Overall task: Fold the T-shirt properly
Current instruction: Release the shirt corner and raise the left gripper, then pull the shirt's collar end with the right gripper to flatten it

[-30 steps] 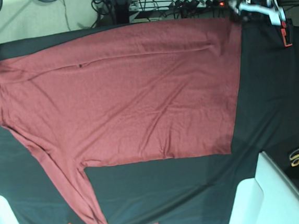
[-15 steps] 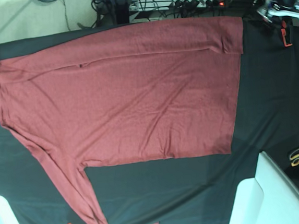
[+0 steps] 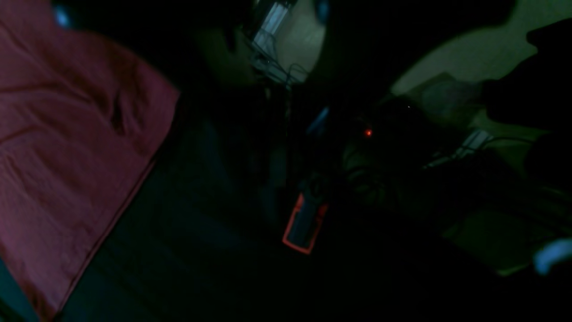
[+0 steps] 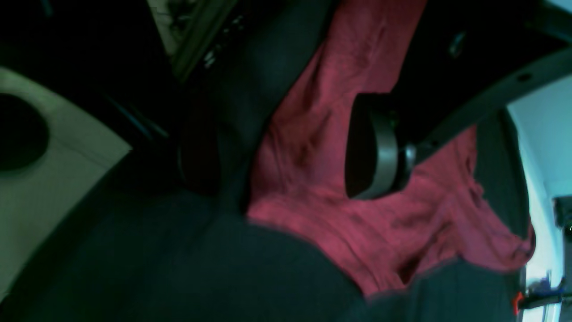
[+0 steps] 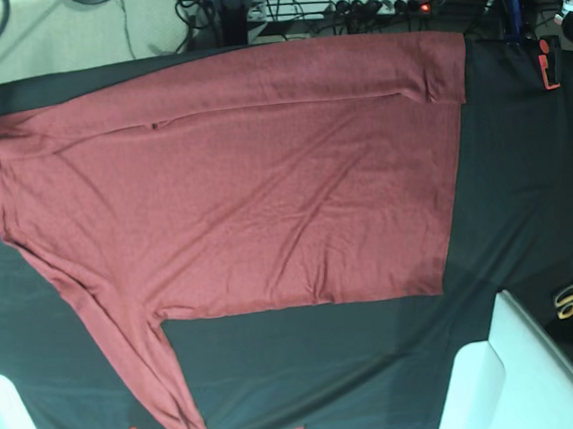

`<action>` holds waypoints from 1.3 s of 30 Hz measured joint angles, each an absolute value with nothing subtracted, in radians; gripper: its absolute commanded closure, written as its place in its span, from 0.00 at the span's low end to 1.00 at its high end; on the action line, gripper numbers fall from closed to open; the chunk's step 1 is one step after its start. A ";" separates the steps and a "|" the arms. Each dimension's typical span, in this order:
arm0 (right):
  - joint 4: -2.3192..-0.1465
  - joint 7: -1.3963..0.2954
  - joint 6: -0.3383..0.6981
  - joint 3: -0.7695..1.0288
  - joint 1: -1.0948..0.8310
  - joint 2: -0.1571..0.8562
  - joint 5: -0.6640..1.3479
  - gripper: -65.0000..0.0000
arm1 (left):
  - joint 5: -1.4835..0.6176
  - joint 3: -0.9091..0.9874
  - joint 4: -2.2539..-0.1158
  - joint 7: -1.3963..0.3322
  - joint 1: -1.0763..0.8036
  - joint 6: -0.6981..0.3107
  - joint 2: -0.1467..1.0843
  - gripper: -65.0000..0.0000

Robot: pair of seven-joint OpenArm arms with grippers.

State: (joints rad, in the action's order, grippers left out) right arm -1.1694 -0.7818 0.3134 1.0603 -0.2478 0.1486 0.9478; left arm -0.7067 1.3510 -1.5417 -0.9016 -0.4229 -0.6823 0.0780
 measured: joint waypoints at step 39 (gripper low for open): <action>-1.041 -0.696 0.314 0.913 -0.244 0.157 0.962 0.99 | -0.704 1.350 -1.540 -0.906 -0.443 -0.689 0.078 1.00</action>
State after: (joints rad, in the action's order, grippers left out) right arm -1.0412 -0.6960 0.3141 0.9127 -0.2443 0.1570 0.9619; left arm -0.7044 1.3502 -1.5398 -0.9058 -0.4431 -0.6891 0.0776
